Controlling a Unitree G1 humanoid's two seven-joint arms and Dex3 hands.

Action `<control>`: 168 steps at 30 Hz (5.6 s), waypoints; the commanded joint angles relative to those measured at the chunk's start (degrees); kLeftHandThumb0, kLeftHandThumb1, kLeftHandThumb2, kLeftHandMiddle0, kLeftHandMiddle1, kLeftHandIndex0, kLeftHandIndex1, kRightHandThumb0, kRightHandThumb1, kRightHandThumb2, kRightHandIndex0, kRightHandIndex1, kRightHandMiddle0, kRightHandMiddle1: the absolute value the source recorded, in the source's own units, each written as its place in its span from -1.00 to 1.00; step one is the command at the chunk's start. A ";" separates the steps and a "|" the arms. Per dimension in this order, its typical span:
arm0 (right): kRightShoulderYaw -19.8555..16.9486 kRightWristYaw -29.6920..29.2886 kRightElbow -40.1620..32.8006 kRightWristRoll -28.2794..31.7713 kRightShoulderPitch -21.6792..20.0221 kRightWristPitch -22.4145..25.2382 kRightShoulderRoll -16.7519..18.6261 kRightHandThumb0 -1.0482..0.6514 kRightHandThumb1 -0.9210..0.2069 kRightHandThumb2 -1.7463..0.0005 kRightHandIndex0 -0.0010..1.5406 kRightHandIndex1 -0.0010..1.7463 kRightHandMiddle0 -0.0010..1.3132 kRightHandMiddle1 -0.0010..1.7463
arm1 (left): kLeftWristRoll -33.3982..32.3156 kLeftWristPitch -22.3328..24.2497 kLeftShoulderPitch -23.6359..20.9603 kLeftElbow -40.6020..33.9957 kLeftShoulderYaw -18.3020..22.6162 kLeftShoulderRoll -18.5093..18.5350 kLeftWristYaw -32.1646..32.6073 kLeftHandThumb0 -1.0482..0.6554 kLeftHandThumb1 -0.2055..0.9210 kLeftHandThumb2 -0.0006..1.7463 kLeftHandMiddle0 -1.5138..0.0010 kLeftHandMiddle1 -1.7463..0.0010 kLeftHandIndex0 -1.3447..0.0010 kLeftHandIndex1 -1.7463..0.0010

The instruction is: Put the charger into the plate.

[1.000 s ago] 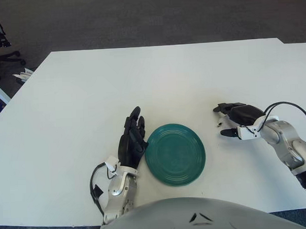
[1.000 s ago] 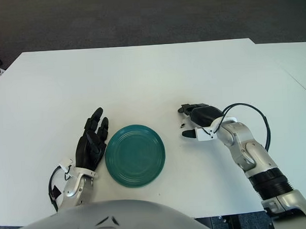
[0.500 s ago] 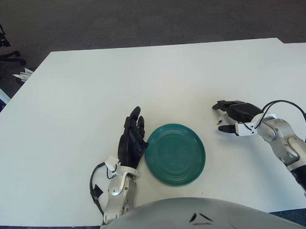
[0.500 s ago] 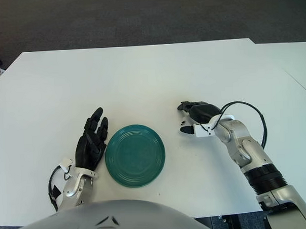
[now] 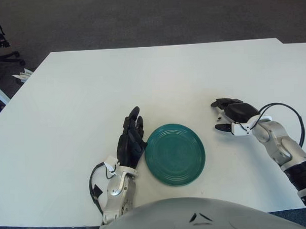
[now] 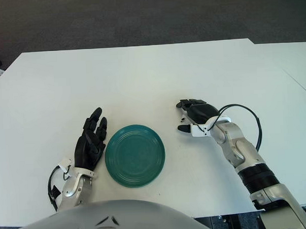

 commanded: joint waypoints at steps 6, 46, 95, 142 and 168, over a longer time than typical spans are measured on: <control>3.52 -2.95 9.98 -0.94 2.30 -2.61 0.04 -0.85 -1.00 0.19 -0.71 -0.99 -1.00 -0.21 | 1.23 1.13 0.52 0.30 0.43 -1.36 2.43 -1.00 1.00 0.14 1.00 1.00 0.99 0.81; 5.99 -9.84 18.60 -0.71 1.96 -6.77 0.53 -0.89 -1.00 0.13 -0.67 -0.99 -1.00 -0.17 | -1.34 1.60 0.11 -0.46 1.26 -1.60 2.65 -1.00 1.00 0.20 1.00 1.00 1.00 0.55; 5.35 -19.98 24.74 0.54 1.02 -2.42 4.41 -0.55 -1.00 0.44 -0.41 -0.87 -0.90 -0.04 | -2.75 1.90 0.48 -1.32 3.91 -0.47 1.32 -1.00 1.00 0.21 1.00 1.00 1.00 0.57; 7.28 -63.17 57.22 1.77 -12.05 -22.48 9.93 -0.28 -0.18 -0.30 0.36 1.00 -0.23 1.00 | -8.25 -1.28 -2.79 0.50 9.62 -1.38 -2.70 -1.00 1.00 0.26 0.83 0.98 0.94 0.42; 12.29 -67.20 63.14 -0.33 -16.49 -21.74 11.23 -0.30 -0.06 -0.40 0.37 1.00 -0.15 1.00 | -8.50 -5.79 -7.38 7.05 13.12 -0.92 -6.76 -1.00 1.00 0.22 0.78 0.99 0.99 0.47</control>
